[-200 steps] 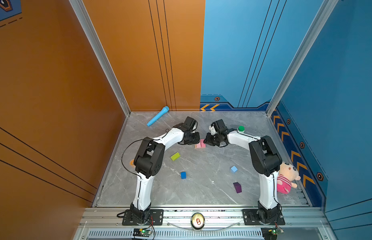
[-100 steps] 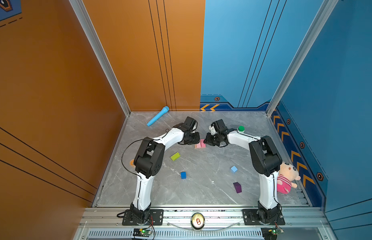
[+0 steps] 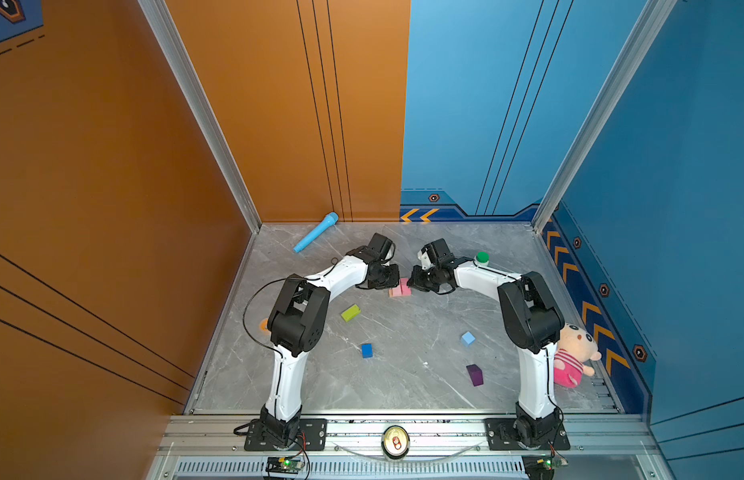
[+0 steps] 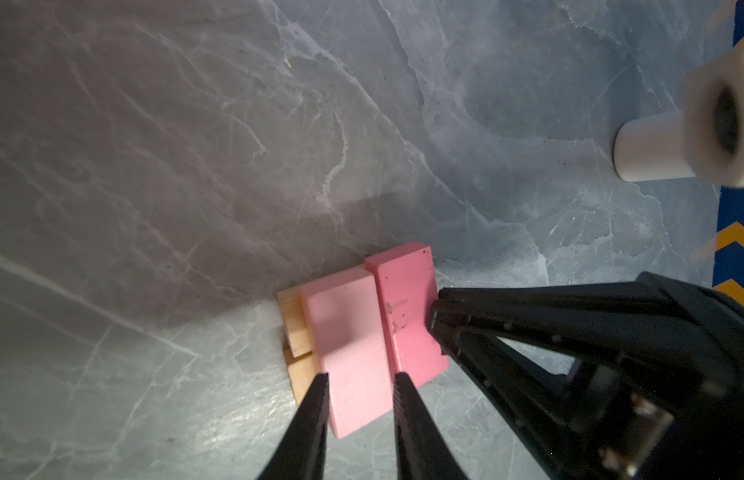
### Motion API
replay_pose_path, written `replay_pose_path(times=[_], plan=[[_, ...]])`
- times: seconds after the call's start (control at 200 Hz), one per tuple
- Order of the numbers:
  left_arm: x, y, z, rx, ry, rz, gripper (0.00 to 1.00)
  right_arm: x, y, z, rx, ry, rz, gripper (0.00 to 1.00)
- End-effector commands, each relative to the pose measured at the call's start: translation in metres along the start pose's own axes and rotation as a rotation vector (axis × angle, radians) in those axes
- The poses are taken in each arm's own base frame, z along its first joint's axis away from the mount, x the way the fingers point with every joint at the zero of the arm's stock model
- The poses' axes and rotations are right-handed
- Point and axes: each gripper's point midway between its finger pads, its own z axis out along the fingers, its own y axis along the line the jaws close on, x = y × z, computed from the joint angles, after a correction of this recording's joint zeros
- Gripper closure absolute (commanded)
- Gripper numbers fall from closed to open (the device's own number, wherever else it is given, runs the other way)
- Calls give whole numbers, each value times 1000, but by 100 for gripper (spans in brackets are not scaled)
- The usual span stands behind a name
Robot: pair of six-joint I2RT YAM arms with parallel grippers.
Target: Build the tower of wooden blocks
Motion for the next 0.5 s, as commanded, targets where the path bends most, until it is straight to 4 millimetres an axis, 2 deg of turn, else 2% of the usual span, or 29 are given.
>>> replay_pose_path(times=[0.0, 0.23, 0.491], plan=[[2, 3, -8, -14, 4, -9, 71, 5, 3, -10, 21, 7, -7, 86], [0, 3, -11, -13, -3, -11, 70, 3, 2, -12, 22, 1, -3, 78], [-7, 1, -28, -13, -29, -4, 65, -3, 7, -28, 17, -28, -4, 68]])
